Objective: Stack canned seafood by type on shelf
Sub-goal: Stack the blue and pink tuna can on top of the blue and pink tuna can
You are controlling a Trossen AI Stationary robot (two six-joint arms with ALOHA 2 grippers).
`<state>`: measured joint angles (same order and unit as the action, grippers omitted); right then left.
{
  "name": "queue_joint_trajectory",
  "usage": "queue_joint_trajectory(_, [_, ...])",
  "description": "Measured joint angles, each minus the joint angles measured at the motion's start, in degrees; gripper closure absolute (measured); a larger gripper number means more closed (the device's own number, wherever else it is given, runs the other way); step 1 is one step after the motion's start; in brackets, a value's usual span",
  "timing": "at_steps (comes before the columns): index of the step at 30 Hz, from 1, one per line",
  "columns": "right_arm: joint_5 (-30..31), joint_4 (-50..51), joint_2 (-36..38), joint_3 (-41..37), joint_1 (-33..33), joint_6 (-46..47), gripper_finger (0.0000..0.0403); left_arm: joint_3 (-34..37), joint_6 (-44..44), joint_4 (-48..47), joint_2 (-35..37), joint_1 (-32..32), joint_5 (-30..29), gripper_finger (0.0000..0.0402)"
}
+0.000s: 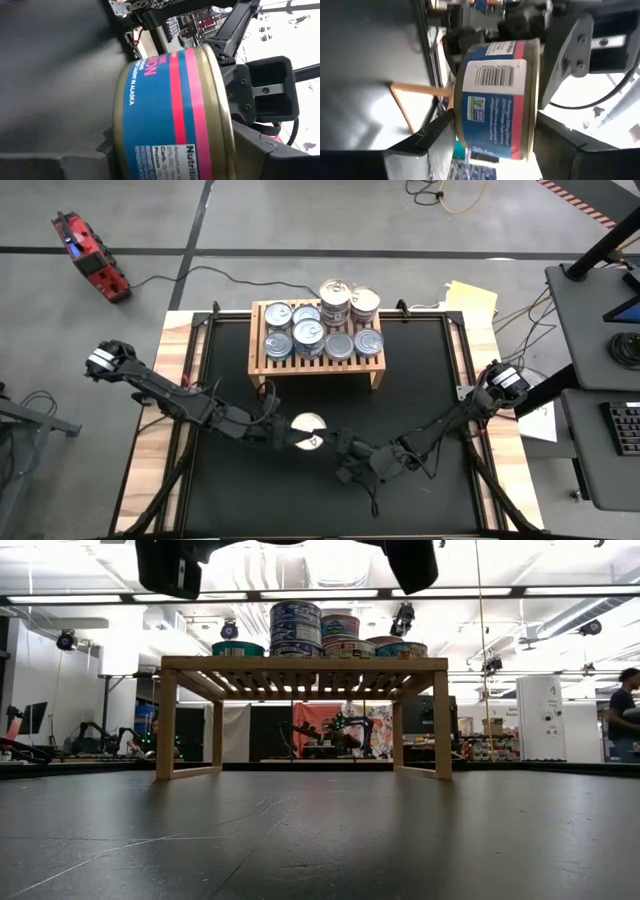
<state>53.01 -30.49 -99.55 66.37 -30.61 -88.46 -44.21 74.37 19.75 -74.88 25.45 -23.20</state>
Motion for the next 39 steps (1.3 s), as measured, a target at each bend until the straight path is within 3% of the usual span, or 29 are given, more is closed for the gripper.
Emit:
queue_joint_trajectory(11, [1.3, 1.5, 0.0, 0.0, 0.4, -2.4, 0.0223, 0.0, -0.3, 0.4, -1.9, 0.0, 0.2, 0.0186])
queue_joint_trajectory(26, [4.3, 0.3, 1.5, 0.0, 0.7, -0.5, 0.0225, 0.0, -13.2, 1.9, 0.7, -0.2, 0.3, 0.0068])
queue_joint_trajectory(32, [4.9, 0.4, 4.2, 0.0, 1.3, -0.8, 0.0225, 0.0, -20.1, 1.8, 1.6, -0.2, 0.3, 0.0056])
queue_joint_trajectory(39, [7.5, 7.4, 8.8, 0.0, 2.4, 2.1, 0.0225, 0.0, -34.8, -0.4, 4.5, -0.2, 0.3, 0.0055])
